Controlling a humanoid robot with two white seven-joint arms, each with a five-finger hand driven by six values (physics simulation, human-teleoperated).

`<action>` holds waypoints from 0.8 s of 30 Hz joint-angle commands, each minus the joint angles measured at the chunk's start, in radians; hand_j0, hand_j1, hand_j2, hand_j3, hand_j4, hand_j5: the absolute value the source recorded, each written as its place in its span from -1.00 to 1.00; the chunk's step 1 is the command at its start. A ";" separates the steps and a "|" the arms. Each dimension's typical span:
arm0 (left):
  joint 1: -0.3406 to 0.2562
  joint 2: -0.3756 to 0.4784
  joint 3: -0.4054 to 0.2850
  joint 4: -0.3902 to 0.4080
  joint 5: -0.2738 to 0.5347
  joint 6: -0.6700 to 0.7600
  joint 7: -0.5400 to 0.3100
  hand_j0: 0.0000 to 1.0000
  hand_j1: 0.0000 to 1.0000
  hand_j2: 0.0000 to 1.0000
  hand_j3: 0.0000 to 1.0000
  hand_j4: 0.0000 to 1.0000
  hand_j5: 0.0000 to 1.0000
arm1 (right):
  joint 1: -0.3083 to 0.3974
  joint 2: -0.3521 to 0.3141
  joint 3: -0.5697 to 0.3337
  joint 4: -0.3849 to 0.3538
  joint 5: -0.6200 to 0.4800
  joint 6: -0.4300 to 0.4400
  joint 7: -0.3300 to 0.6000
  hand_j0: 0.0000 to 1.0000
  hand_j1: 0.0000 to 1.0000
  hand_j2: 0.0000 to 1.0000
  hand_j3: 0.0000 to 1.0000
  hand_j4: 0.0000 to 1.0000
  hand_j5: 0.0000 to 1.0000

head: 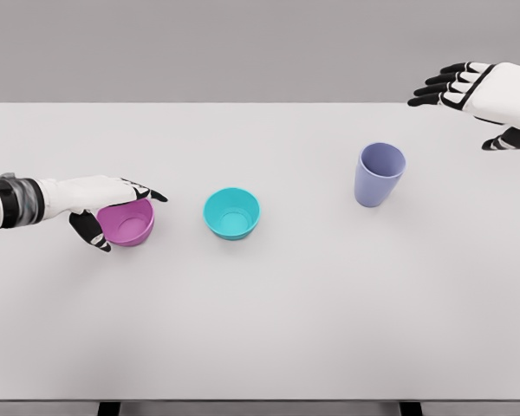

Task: Stacking bowl and cup with both arms

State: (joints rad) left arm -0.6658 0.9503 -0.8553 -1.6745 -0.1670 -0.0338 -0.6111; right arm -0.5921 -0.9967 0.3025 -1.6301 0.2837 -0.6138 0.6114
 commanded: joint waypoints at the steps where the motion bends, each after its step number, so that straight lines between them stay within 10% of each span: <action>1: 0.000 -0.002 -0.002 0.009 0.001 0.000 0.000 0.98 0.98 0.98 0.98 0.98 0.98 | 0.000 0.001 0.000 0.001 -0.005 0.003 -0.001 1.00 1.00 1.00 1.00 1.00 1.00; 11: 0.000 -0.004 -0.002 0.016 0.000 0.000 0.000 0.95 0.95 0.95 0.95 0.95 0.95 | -0.003 0.000 0.000 0.001 -0.005 0.003 -0.001 1.00 1.00 1.00 1.00 1.00 1.00; 24: 0.000 -0.007 -0.001 0.012 0.001 0.021 0.000 0.42 0.42 0.42 0.42 0.42 0.42 | -0.005 -0.007 0.000 0.001 -0.005 0.003 -0.001 1.00 1.00 1.00 1.00 1.00 1.00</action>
State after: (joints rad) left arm -0.6688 0.9422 -0.8569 -1.6605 -0.1683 -0.0150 -0.6127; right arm -0.5967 -1.0016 0.3024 -1.6291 0.2839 -0.6138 0.6114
